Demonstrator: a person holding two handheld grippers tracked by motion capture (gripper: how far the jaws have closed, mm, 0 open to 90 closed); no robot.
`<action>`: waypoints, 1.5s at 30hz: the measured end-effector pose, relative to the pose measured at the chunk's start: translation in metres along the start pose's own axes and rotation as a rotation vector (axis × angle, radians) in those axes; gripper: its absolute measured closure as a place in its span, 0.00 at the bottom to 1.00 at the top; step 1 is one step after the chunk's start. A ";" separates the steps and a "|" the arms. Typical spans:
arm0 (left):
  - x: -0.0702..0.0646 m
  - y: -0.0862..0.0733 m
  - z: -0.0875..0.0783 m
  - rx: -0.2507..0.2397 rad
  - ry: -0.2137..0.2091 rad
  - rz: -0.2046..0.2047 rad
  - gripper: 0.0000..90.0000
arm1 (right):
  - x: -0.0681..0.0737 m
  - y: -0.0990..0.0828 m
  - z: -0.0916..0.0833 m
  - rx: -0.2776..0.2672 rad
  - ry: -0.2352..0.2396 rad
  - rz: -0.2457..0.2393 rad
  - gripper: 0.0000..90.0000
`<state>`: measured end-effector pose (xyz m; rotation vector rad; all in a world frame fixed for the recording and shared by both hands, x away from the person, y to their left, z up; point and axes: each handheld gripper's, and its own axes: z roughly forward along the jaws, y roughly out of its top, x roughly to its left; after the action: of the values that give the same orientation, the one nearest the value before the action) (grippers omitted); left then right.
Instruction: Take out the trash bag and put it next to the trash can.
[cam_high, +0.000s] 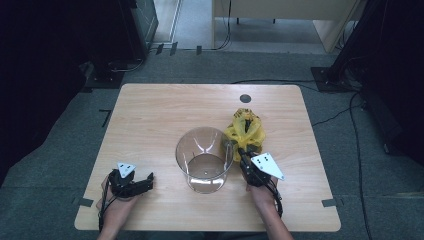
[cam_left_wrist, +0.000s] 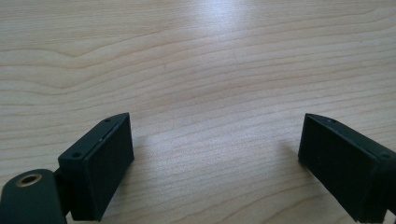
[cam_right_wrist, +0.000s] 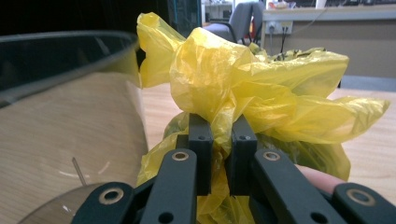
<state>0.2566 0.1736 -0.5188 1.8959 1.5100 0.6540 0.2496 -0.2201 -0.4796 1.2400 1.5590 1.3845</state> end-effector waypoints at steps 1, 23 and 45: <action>0.000 0.000 0.000 0.000 0.000 0.000 0.10 | 0.000 -0.001 0.001 0.005 -0.003 0.004 0.93; 0.002 -0.002 -0.002 0.001 -0.008 0.011 0.10 | -0.011 0.002 -0.008 0.071 0.042 0.008 0.25; 0.002 -0.001 -0.001 0.001 -0.007 0.011 0.11 | -0.054 0.007 -0.056 0.105 0.023 -0.009 0.10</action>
<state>0.2553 0.1760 -0.5186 1.9065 1.4970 0.6511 0.2145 -0.2891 -0.4675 1.2818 1.6691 1.3300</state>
